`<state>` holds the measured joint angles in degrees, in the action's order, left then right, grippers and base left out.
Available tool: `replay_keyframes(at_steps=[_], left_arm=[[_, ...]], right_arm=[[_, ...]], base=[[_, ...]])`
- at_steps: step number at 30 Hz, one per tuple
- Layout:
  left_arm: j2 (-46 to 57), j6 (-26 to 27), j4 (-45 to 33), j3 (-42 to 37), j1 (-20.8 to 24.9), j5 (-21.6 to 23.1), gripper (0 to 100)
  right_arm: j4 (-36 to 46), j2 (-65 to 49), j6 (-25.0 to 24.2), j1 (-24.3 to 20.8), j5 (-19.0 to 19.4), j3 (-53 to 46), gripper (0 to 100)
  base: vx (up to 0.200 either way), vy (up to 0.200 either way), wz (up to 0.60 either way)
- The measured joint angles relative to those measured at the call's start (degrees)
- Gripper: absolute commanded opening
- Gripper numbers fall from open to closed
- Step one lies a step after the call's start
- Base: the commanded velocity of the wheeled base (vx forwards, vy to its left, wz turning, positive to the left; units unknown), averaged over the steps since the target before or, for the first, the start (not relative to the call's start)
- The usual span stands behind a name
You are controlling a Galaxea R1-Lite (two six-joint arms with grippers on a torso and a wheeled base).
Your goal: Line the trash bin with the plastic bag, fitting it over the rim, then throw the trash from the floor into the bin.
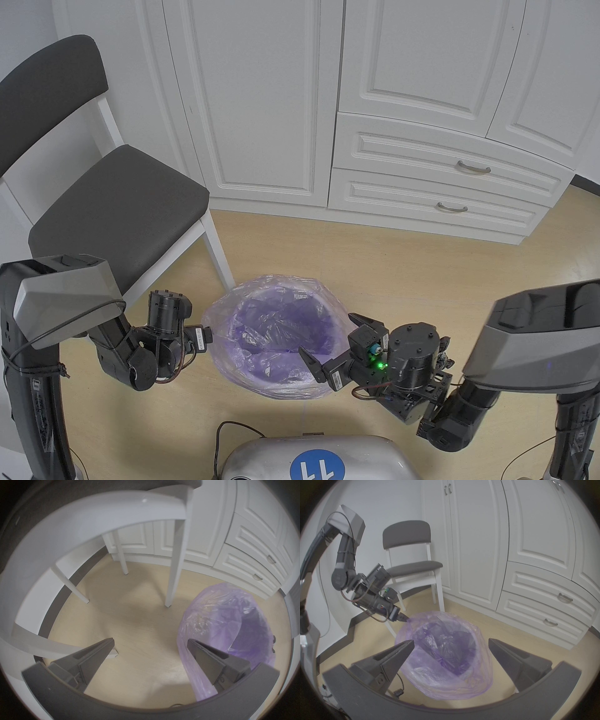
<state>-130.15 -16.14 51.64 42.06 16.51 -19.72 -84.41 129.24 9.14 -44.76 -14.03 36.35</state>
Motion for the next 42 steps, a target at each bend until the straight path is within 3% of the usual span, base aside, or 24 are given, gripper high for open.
replay_keyframes(at_steps=[9,18,28,42], left_arm=[[-5.96,-0.24,0.17,2.82,-1.49,0.24,100],[-9.18,-2.00,0.17,4.11,-0.88,0.24,100],[-5.28,-1.76,-0.18,1.71,0.05,0.38,100],[1.71,-2.30,1.18,-0.55,0.09,3.96,100]], right_arm=[[-0.17,10.56,0.13,4.00,0.07,8.00,100],[0.07,14.69,0.73,5.60,0.05,9.29,100],[-1.23,15.27,2.57,5.22,0.05,7.13,100],[-2.83,15.91,2.45,4.28,-0.22,9.37,100]], base=[[0.000,0.000,0.00],[0.000,0.000,0.00],[0.000,0.000,0.00],[0.000,0.000,0.00]])
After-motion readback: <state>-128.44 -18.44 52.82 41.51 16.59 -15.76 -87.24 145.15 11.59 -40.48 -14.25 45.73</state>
